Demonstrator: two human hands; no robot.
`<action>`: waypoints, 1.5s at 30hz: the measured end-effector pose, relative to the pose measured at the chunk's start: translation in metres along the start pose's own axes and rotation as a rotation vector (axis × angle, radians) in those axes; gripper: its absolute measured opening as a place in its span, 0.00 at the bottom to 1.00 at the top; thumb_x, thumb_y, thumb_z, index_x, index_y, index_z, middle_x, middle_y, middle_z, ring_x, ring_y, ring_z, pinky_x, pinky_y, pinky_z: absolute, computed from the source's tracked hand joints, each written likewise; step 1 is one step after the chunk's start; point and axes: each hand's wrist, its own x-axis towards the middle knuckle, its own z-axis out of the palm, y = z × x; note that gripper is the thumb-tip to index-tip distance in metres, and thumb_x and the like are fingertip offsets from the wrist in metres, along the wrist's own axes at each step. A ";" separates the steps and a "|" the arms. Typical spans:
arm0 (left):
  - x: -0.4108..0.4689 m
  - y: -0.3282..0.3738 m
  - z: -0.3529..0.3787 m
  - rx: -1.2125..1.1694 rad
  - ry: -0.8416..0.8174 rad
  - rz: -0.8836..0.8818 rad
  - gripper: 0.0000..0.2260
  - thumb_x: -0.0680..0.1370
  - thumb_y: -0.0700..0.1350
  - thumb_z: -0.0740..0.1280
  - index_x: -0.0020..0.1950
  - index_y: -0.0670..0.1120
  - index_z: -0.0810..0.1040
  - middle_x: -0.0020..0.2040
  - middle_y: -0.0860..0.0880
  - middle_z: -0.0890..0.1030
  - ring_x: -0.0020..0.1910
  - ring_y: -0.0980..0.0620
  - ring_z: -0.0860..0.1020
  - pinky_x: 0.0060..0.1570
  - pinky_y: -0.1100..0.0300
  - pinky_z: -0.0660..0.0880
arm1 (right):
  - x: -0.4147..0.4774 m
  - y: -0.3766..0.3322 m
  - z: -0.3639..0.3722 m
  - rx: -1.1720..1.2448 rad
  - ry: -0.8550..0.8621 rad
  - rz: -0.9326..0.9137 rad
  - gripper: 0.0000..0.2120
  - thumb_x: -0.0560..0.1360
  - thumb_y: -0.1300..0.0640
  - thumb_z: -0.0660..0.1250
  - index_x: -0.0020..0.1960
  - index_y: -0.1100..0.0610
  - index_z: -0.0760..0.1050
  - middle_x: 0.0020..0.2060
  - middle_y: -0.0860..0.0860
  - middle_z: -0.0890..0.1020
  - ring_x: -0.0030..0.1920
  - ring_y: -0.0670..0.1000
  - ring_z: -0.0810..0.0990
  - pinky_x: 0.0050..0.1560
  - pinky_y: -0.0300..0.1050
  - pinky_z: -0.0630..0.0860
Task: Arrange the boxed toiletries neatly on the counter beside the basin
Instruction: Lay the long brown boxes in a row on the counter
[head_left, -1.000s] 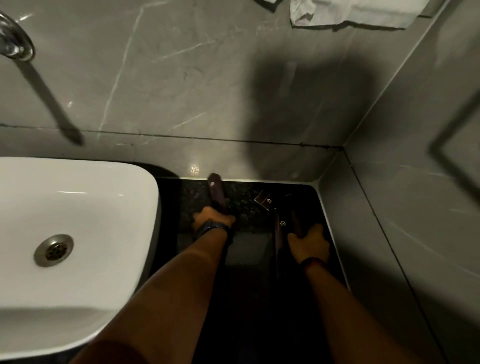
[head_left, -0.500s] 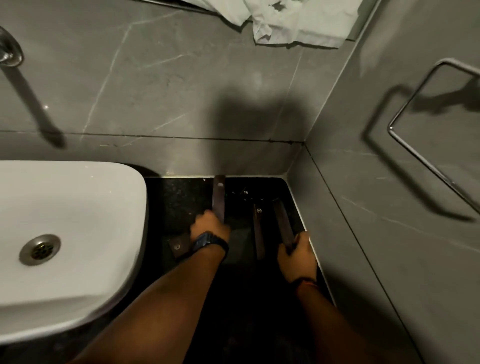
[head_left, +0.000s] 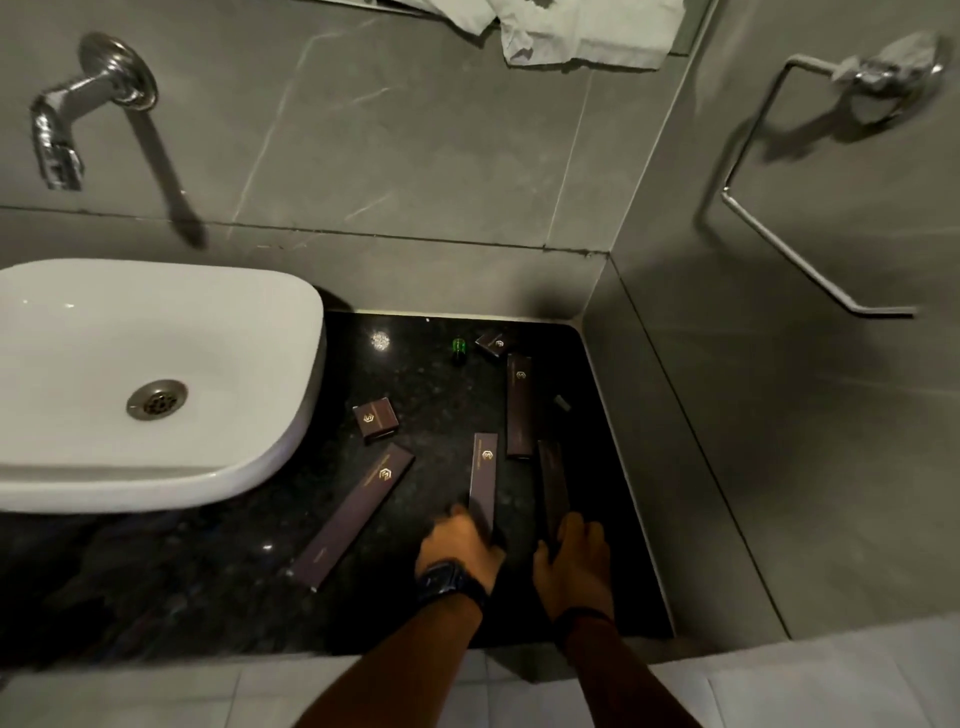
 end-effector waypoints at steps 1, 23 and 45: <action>-0.002 0.000 0.003 0.006 -0.001 -0.002 0.24 0.71 0.55 0.70 0.63 0.46 0.71 0.61 0.42 0.78 0.59 0.39 0.79 0.57 0.48 0.78 | -0.001 0.004 0.002 -0.007 -0.015 0.000 0.18 0.70 0.57 0.68 0.57 0.64 0.72 0.52 0.64 0.74 0.49 0.64 0.77 0.50 0.56 0.77; 0.139 0.008 -0.112 0.188 0.177 0.153 0.19 0.74 0.46 0.66 0.65 0.45 0.72 0.63 0.41 0.73 0.63 0.37 0.73 0.64 0.42 0.71 | 0.165 -0.104 -0.010 -0.068 -0.129 0.086 0.31 0.70 0.45 0.69 0.65 0.60 0.64 0.61 0.64 0.75 0.61 0.65 0.74 0.59 0.59 0.73; 0.060 -0.077 -0.097 0.100 0.019 -0.096 0.43 0.63 0.61 0.75 0.72 0.48 0.63 0.69 0.43 0.68 0.67 0.38 0.68 0.67 0.47 0.70 | 0.100 -0.150 -0.022 0.175 -0.013 -0.055 0.23 0.66 0.55 0.71 0.59 0.57 0.68 0.55 0.62 0.75 0.54 0.66 0.77 0.53 0.59 0.79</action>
